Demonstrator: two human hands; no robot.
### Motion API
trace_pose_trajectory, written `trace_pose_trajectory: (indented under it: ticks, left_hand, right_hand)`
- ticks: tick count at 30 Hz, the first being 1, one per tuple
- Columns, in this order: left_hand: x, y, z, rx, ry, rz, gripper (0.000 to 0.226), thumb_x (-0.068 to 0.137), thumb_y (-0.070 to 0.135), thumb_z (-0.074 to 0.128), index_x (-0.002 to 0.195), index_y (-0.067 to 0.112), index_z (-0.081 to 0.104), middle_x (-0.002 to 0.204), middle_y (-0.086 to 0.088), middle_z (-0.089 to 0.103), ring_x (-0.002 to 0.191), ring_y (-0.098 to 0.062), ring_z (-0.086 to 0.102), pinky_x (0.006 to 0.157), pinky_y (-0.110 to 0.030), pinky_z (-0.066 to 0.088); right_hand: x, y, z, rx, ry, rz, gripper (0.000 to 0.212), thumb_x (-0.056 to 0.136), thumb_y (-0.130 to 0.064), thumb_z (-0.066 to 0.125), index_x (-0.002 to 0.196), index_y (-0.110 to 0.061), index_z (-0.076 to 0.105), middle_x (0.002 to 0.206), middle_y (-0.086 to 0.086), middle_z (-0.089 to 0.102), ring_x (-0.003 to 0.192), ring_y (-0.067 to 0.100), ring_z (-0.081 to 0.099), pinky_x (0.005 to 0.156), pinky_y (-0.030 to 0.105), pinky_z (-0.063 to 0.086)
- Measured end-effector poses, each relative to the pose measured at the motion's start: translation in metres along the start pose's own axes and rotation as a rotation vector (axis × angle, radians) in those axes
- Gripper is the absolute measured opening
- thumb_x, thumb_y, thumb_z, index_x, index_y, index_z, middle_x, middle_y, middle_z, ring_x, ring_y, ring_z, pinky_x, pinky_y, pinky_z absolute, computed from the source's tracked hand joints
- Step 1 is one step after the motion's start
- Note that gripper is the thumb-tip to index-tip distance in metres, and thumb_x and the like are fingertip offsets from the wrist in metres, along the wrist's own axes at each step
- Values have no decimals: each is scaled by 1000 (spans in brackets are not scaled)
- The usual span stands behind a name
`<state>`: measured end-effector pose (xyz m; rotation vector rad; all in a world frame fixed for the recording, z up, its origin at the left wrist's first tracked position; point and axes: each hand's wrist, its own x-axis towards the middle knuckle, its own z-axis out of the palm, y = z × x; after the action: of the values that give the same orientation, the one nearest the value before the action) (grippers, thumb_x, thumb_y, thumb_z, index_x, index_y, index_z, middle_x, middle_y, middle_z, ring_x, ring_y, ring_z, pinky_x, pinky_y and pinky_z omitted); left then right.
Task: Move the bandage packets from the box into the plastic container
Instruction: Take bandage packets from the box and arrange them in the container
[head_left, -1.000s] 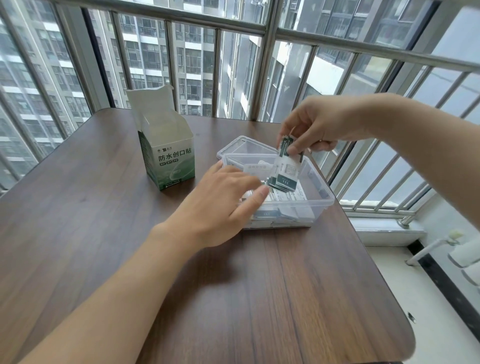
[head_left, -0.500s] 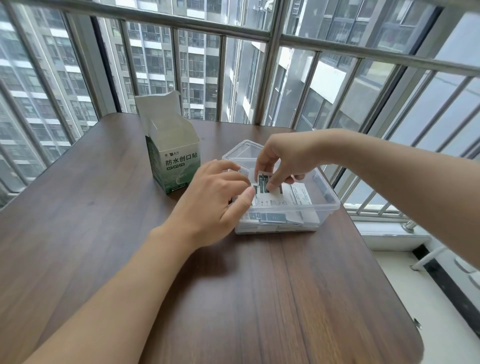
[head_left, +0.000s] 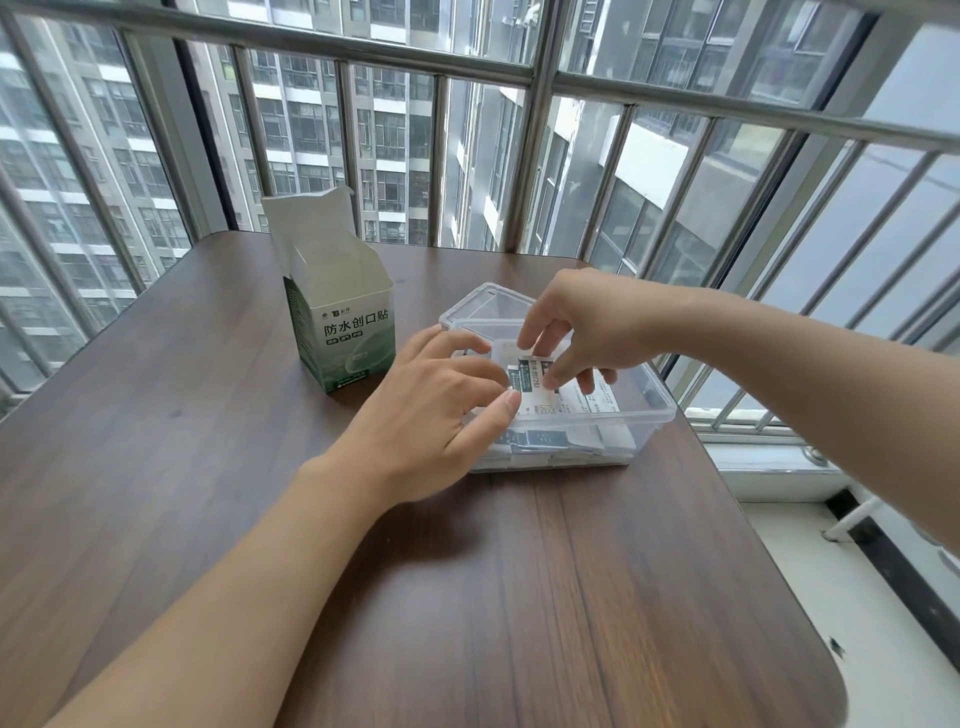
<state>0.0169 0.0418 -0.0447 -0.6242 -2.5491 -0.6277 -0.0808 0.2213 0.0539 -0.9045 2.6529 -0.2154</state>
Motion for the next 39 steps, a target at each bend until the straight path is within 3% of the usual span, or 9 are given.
trace_pose_trajectory:
  ticks: [4,9,15,18,24,27,31,36,39]
  left_hand:
    - [1,0,0,-7,-15,-2,58,100,49,30,91,24,81,108,16,74,125,-7,48,111,-17,14]
    - [1,-2,2,-63,2,22,53,101,44,34,92,21,80,108,14,74,121,-11,54,109,-28,31]
    - [0,-8,0,-371,416,-207,40,96,37,35,106,15,66,105,9,65,106,-11,58,92,-27,42]
    - [-2,-13,0,-419,492,-271,42,94,38,35,115,12,61,105,13,61,103,-4,56,91,-22,41]
    - [-5,-17,4,-333,308,-194,44,95,40,39,119,15,66,125,5,56,124,-18,52,105,-28,38]
    - [-6,-15,2,-201,217,-109,42,97,43,41,117,20,71,132,7,58,132,-18,45,113,-22,27]
    - [-3,-5,-3,-45,149,-4,41,97,44,43,114,22,74,133,7,64,139,-19,42,117,-42,31]
    - [6,13,-11,122,-39,75,53,99,53,34,117,24,74,123,13,70,136,-13,48,124,-46,17]
    - [17,21,-19,164,-139,68,57,98,57,30,118,27,73,123,15,69,129,-6,52,125,-41,14]
  right_hand:
    - [-4,1,0,40,36,-7,44,84,-9,81,125,-9,66,113,6,74,51,12,72,44,18,50]
    - [-7,2,-11,114,84,-45,17,87,-12,77,103,-15,76,82,-2,78,50,3,65,48,14,48]
    - [9,5,-46,511,48,38,10,88,-9,73,96,-11,78,72,1,74,55,8,54,56,21,43]
    - [24,-11,-31,371,-15,21,9,87,-14,77,94,-18,80,77,-2,75,62,7,57,57,21,47]
    - [39,-27,1,209,-57,-12,21,85,-15,80,106,-14,76,86,1,79,77,11,76,55,15,52]
    - [26,-23,-4,112,-39,-27,29,87,-13,77,116,-14,72,102,1,77,66,10,75,51,15,52]
    - [4,-4,-19,-155,-65,40,44,83,-23,81,125,-19,69,115,-6,73,62,14,71,46,16,51]
    - [5,19,-7,-325,-167,146,53,85,-47,77,131,-25,64,112,-4,74,82,20,75,64,30,63]
    - [8,24,0,-298,-179,137,52,86,-42,77,133,-26,62,115,-4,73,91,24,74,71,35,63]
